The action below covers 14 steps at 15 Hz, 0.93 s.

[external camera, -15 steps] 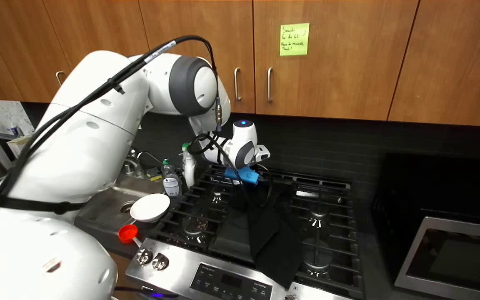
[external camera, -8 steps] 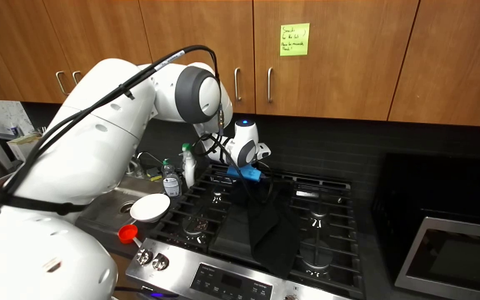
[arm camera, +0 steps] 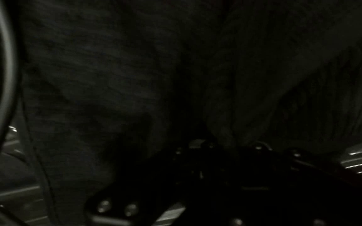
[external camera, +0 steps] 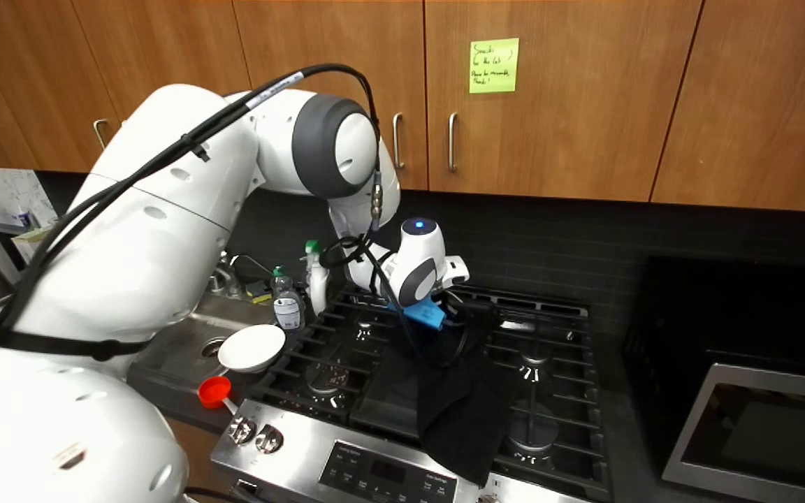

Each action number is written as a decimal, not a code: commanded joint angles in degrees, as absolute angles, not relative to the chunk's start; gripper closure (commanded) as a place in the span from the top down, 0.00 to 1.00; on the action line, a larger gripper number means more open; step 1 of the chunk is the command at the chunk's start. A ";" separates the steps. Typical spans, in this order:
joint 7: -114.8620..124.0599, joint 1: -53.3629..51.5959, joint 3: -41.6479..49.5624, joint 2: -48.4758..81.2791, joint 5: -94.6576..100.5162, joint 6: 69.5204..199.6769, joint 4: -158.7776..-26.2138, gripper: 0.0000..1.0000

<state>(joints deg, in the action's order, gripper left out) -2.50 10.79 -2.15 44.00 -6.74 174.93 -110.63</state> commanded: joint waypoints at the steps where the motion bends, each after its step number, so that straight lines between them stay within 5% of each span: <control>1: -0.60 14.72 -4.32 39.87 -8.97 180.57 -121.97 0.04; 14: 8.42 24.04 -8.00 29.91 -8.37 189.93 -149.46 0.04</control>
